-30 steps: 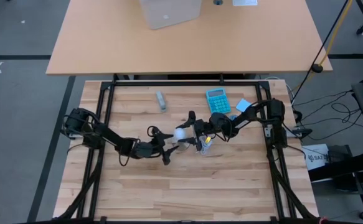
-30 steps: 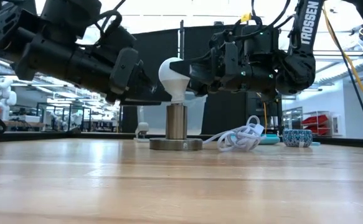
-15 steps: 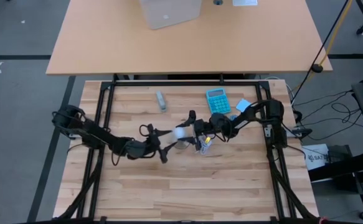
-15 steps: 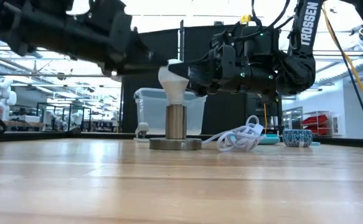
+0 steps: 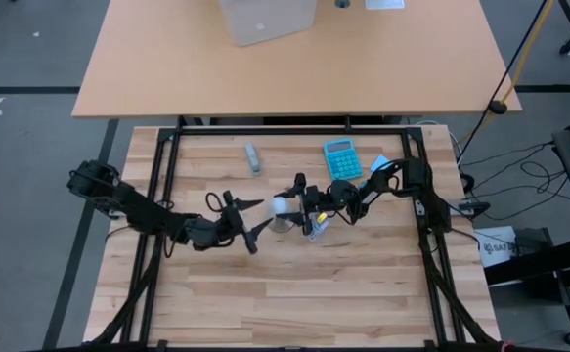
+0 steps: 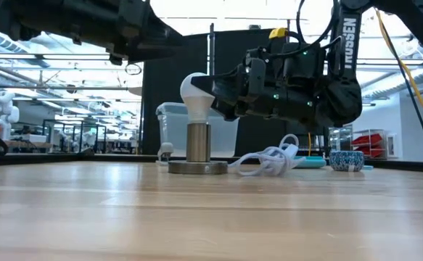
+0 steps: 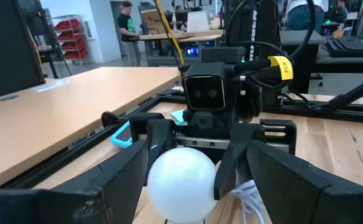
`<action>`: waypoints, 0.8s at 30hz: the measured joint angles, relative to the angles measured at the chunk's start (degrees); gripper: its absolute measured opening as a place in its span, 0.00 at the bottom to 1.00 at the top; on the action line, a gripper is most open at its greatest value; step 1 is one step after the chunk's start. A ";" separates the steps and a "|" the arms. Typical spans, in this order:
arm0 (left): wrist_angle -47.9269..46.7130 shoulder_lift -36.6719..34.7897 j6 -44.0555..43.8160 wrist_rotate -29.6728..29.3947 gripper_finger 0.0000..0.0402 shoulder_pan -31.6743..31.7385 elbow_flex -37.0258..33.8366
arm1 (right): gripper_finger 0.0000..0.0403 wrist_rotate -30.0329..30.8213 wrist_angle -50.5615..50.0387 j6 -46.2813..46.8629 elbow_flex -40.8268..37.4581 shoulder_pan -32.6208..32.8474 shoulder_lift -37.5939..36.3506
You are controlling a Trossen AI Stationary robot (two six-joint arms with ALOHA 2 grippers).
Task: Screw lightbulb
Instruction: Insert the white lightbulb into the desk lamp
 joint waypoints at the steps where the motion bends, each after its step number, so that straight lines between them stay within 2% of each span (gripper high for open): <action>1: -0.02 0.00 -0.10 0.00 0.70 0.25 0.00 | 0.66 0.03 0.00 0.14 -0.02 0.00 0.00; 12: -4.23 0.09 -4.75 0.44 0.70 1.74 0.00 | 0.66 1.79 -0.13 1.71 -0.04 0.15 0.11; 20: -13.70 0.11 -13.13 -2.19 0.70 2.78 0.00 | 0.66 2.18 -0.55 2.22 -0.06 0.41 0.15; 24: -13.81 0.11 -13.84 -0.28 0.70 4.23 0.00 | 0.66 2.15 -0.57 2.26 -0.06 0.43 0.15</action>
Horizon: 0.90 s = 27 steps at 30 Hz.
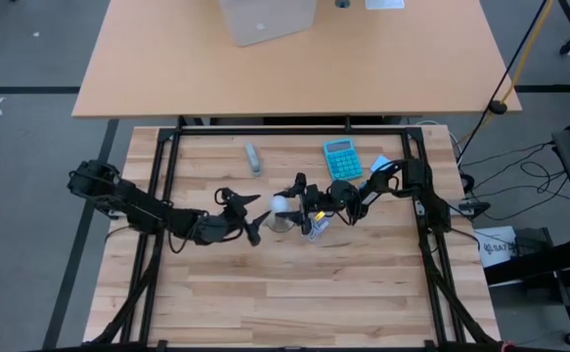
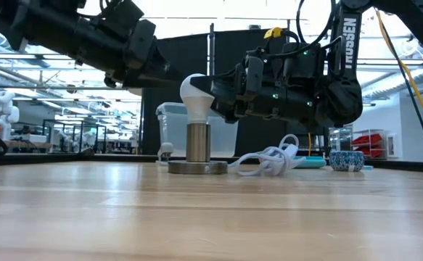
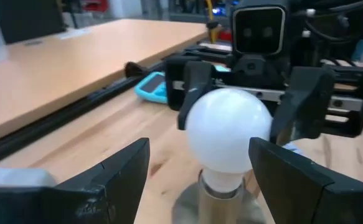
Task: Screw lightbulb
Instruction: Insert the white lightbulb into the desk lamp
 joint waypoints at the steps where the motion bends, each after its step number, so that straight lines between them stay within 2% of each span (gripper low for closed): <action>1: -0.02 0.02 -0.10 1.14 0.70 0.45 0.00 | 0.66 0.01 0.00 -0.01 0.00 0.01 0.00; 6: 0.04 0.02 -0.53 4.75 0.70 1.81 0.00 | 0.66 -0.06 -0.02 0.00 -0.02 0.01 0.00; 20: 0.74 2.56 -2.54 5.70 0.70 3.42 0.15 | 0.66 -0.34 0.04 0.03 -0.07 0.42 0.02; 27: 0.51 2.86 -2.54 4.95 0.70 3.50 0.15 | 0.71 0.29 -2.24 -0.20 -0.17 1.24 -1.93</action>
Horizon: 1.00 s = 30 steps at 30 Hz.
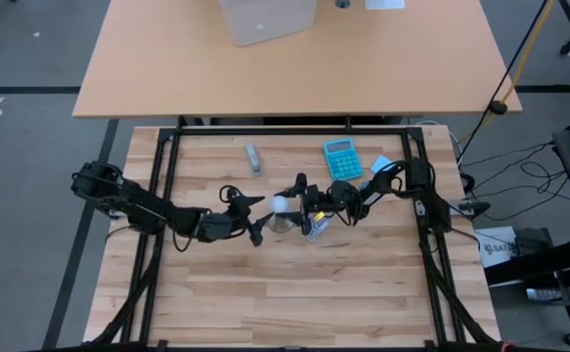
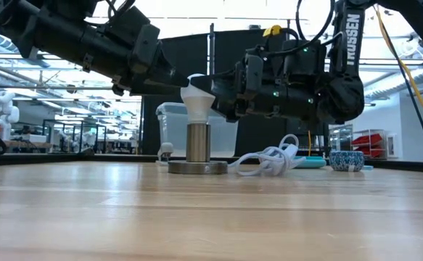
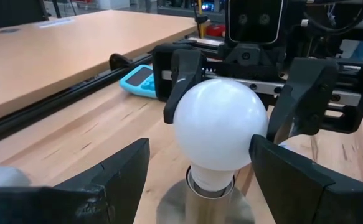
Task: Screw lightbulb
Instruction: Insert the white lightbulb into the desk lamp
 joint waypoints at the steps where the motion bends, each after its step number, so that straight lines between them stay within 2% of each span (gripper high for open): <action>1: -0.04 0.02 -0.01 -0.13 0.70 0.00 0.00 | 0.71 0.05 -0.71 -0.01 -0.01 0.13 -0.42; 14: -0.42 0.07 -0.68 -0.70 0.70 0.00 -0.02 | 0.72 0.39 -8.12 -0.26 -0.01 1.51 -4.86; 30: -1.14 0.20 -0.81 -1.02 0.70 0.22 -0.17 | 0.75 0.41 -29.65 -2.01 0.06 1.80 -16.22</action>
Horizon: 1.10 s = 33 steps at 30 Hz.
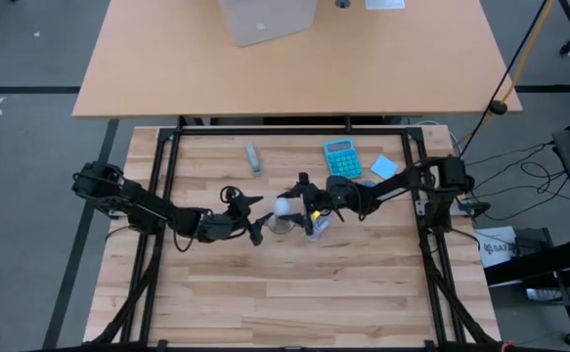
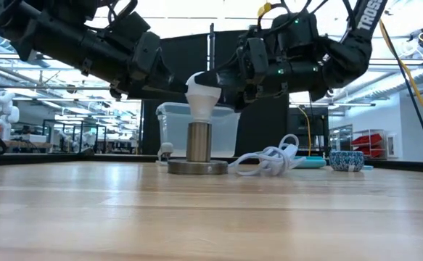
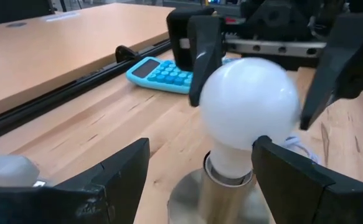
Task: Screw lightbulb
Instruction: Insert the white lightbulb into the desk lamp
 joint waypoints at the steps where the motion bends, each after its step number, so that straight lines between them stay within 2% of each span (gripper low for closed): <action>1: -0.04 0.00 0.00 -0.03 0.70 0.01 0.00 | 0.75 -0.03 -0.67 -0.20 0.00 0.04 -0.37; 8: 0.21 0.13 0.13 -1.29 0.70 0.45 -0.09 | 0.75 -3.25 -1.99 -0.84 0.23 1.00 -1.11; 17: 0.83 0.04 0.92 0.82 0.70 -0.88 -0.08 | 0.75 0.91 -5.37 -3.81 1.56 2.12 -1.04; 20: 3.02 0.00 2.77 -0.57 0.70 -2.29 -0.07 | 0.75 3.65 -7.69 -4.28 1.54 2.36 -1.01; 25: 7.12 -0.04 6.00 -2.52 0.70 -3.76 -0.04 | 0.75 4.71 -6.43 -4.03 1.51 2.70 -0.96; 29: 7.12 -0.09 6.43 -3.68 0.70 -3.89 -0.04 | 0.75 9.28 -5.40 -4.51 1.49 3.63 -0.96; 33: 7.00 -0.19 6.58 -4.38 0.70 -3.91 -0.04 | 0.75 10.09 -5.60 -3.04 1.49 3.40 -0.96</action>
